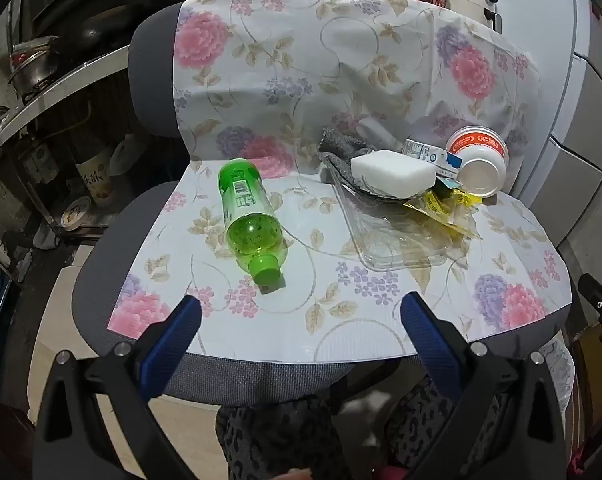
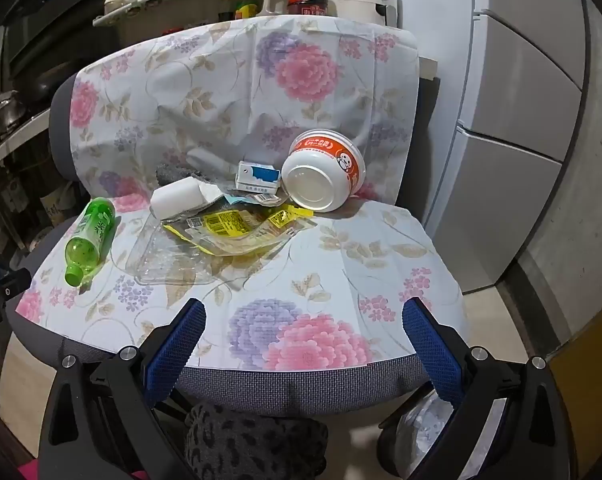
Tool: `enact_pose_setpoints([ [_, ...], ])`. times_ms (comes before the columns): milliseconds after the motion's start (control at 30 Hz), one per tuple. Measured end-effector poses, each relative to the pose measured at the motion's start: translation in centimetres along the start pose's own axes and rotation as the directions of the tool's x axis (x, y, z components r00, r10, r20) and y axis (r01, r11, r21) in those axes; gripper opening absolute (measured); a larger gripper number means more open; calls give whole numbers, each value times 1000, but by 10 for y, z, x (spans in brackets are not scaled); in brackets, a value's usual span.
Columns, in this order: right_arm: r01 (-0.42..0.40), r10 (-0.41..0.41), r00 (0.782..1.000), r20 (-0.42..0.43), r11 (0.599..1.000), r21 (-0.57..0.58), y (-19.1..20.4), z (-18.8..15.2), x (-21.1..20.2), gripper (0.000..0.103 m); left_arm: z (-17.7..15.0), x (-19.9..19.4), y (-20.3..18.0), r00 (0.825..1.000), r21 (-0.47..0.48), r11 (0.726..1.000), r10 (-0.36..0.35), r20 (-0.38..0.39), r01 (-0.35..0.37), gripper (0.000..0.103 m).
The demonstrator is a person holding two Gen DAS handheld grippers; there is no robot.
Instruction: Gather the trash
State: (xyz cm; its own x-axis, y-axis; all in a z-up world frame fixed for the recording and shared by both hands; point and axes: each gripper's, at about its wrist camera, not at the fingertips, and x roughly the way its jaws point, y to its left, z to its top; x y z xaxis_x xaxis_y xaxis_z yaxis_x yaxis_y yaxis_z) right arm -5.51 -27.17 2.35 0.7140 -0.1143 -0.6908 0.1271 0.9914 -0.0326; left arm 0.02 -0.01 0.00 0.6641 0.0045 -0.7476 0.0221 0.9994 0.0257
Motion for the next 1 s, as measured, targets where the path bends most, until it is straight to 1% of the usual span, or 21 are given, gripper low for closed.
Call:
enact_pose_setpoints([
  [300, -1, 1, 1000, 0, 1000, 0, 0, -1, 1, 97, 0, 0, 0, 1000, -4, 1000, 1, -3, -1, 97],
  [567, -1, 1, 1000, 5, 1000, 0, 1, -1, 1, 97, -2, 8, 2, 1000, -3, 1000, -1, -4, 1, 97],
  [600, -1, 1, 1000, 4, 1000, 0, 1, -1, 1, 97, -1, 4, 0, 1000, -2, 1000, 3, -4, -3, 97],
  [1000, -2, 2, 1000, 1, 1000, 1, 1, -2, 3, 97, -3, 7, -2, 1000, -5, 1000, 2, 0, -2, 97],
])
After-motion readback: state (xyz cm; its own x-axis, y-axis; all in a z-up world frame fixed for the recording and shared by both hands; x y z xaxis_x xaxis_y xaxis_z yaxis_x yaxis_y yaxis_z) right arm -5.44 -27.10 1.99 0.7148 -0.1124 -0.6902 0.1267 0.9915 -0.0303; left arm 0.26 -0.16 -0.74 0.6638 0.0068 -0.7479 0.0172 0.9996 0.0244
